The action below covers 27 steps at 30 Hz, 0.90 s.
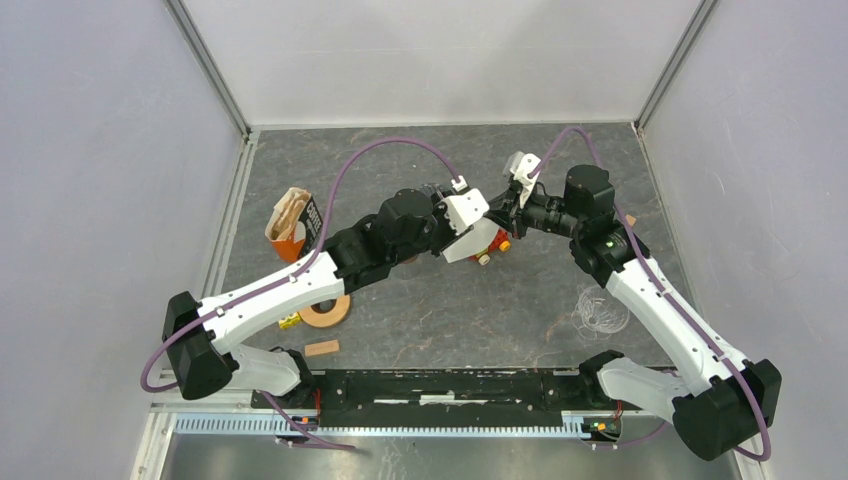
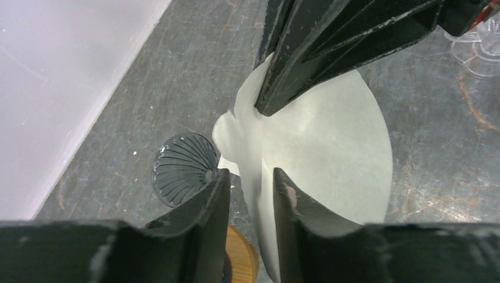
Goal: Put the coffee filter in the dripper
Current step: Place the coffee filter in the coffee dripper.
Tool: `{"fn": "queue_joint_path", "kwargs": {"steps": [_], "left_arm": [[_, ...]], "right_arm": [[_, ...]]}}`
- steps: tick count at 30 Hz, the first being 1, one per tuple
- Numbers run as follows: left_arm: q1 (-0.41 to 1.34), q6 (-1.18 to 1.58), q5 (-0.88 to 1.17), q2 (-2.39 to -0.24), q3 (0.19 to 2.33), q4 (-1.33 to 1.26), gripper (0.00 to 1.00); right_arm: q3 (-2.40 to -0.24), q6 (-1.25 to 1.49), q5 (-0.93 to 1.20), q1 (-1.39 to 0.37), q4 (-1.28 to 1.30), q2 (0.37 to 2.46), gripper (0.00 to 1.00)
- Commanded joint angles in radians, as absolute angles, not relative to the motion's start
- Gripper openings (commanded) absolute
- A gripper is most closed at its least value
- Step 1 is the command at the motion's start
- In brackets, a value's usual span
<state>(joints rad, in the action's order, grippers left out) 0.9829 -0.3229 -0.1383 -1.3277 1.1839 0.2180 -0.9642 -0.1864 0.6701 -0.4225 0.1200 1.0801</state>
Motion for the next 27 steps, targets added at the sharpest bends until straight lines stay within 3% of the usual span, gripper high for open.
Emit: {"fn": "queue_joint_path", "kwargs": {"steps": [1,9,14,22,27], "left_arm": [[0.976,-0.271,-0.086,-1.314,1.202,0.215,0.34],[0.977,-0.230,-0.109,-1.350,1.241,0.207,0.12],[0.976,-0.214,-0.132,-1.364,1.263,0.203,0.03],[0.976,-0.236,-0.141,-1.353,1.247,0.200,0.02],[0.977,-0.256,-0.113,-1.340,1.234,0.208,0.02]], "right_arm": [[-0.973,-0.171,0.654,-0.418,0.071,1.069,0.00],[-0.962,-0.156,0.644,-0.419,0.052,1.068,0.01],[-0.947,-0.166,0.645,-0.419,0.051,1.064,0.07],[-0.936,-0.220,0.658,-0.419,0.083,1.048,0.32],[-0.934,-0.233,0.647,-0.418,0.089,1.051,0.39]]}}
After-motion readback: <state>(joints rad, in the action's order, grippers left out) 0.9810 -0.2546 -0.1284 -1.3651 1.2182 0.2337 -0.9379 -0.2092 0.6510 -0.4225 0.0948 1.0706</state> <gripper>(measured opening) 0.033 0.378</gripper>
